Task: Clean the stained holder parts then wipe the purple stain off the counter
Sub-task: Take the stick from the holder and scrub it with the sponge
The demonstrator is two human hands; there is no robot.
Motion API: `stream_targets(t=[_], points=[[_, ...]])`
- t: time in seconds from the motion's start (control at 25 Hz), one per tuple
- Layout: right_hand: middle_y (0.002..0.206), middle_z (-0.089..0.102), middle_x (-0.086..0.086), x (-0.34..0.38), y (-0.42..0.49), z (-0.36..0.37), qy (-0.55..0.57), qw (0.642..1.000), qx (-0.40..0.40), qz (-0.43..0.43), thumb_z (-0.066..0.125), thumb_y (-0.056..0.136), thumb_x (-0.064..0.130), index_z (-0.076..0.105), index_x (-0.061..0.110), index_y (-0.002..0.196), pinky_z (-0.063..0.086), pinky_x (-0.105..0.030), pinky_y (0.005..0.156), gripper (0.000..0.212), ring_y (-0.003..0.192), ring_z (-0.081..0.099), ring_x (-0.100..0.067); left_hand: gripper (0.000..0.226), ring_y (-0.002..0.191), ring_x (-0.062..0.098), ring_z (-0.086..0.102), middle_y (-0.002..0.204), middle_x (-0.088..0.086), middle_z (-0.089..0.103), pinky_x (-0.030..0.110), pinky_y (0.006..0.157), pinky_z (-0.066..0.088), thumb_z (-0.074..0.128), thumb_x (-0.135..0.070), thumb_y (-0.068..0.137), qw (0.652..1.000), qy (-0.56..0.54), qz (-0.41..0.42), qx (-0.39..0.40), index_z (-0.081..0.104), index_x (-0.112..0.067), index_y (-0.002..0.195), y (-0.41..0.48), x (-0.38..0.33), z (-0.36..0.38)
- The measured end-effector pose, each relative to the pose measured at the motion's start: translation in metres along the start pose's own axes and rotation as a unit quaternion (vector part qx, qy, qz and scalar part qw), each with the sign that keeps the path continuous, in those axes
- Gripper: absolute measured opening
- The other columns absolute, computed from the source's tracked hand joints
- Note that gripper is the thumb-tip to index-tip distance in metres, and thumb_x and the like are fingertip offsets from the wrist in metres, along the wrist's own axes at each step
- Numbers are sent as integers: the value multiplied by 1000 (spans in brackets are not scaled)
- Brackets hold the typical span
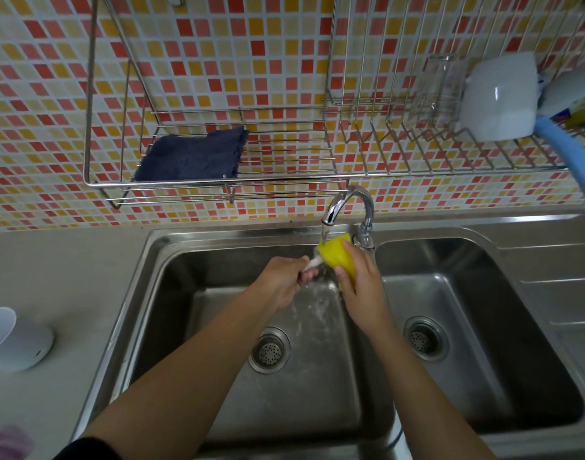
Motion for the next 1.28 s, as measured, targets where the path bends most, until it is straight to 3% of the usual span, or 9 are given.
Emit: stream_targets(t=[0.24, 0.36, 0.48, 0.6, 0.8, 0.92, 1.04, 1.16, 1.28], points=[[134, 47, -16, -1, 2, -2, -12, 1000, -19, 3, 48, 93, 26, 41, 11, 136, 40, -35, 97, 46, 121, 46, -29, 28, 30, 2, 36, 42, -1, 47, 11, 30, 26, 33, -16, 101, 993, -67, -91, 46, 52, -5, 83, -1, 18, 9], [135, 48, -17, 4, 2, 2, -42, 999, -1, -23, 51, 92, 21, 43, 10, 135, 41, -40, 98, 45, 121, 46, -31, 28, 30, 3, 36, 40, -2, 47, 11, 31, 27, 30, -15, 101, 987, -91, -112, 67, 50, -6, 83, -3, 21, 11], [135, 48, -15, 0, 4, -5, -14, 999, -37, 6, 48, 92, 22, 42, 11, 135, 39, -36, 98, 45, 121, 46, -29, 29, 32, 2, 36, 42, -2, 48, 12, 31, 28, 30, -14, 101, 983, -109, -122, 87, 51, -5, 84, -5, 21, 17], [135, 48, -15, 3, 3, 0, -21, 1000, -18, -13, 46, 92, 26, 41, 13, 136, 39, -35, 99, 46, 122, 46, -27, 25, 33, 2, 39, 45, -1, 49, 10, 32, 29, 33, -13, 100, 985, -104, -115, 75, 51, -7, 83, -4, 18, 16], [135, 48, -15, 1, 1, -2, -16, 1000, -22, -1, 40, 93, 35, 40, 13, 136, 38, -33, 98, 48, 121, 47, -28, 12, 45, 2, 49, 66, 6, 58, 10, 44, 41, 54, -5, 91, 998, 45, 37, -6, 62, -5, 82, -6, -4, 4], [135, 48, -14, -1, 0, -5, 10, 999, -43, 26, 44, 93, 32, 41, 12, 136, 34, -26, 99, 47, 123, 46, -25, 1, 59, 8, 60, 77, 11, 69, 19, 60, 50, 66, -9, 83, 977, 153, 138, -60, 67, -8, 82, -8, -14, -5], [136, 47, -14, 7, -4, -1, 16, 1000, -22, 8, 46, 92, 27, 40, 11, 137, 31, -21, 97, 47, 121, 45, -21, 10, 79, 16, 68, 84, 4, 72, 28, 79, 54, 73, -14, 76, 949, 225, 198, -98, 64, -19, 76, -15, -22, -9], [138, 45, -14, -2, -4, -10, 41, 996, -61, 58, 43, 92, 30, 37, 11, 139, 34, -25, 95, 51, 118, 41, -12, 9, 79, 15, 68, 82, 0, 72, 27, 78, 54, 74, -14, 75, 923, 274, 247, -110, 67, -17, 80, -26, -27, -5], [138, 46, -13, 3, -5, -3, 36, 998, -34, 31, 44, 92, 30, 38, 12, 138, 32, -23, 96, 50, 118, 40, -11, 8, 78, 17, 68, 80, 2, 72, 30, 78, 55, 74, -15, 75, 924, 262, 254, -117, 68, -15, 79, -27, -25, -8]])
Point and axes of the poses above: each hand's wrist, its own y-axis towards the middle knuckle, its own z-axis out of the palm, x = y × z, the point moved 10 cm from there along y, towards the middle knuckle
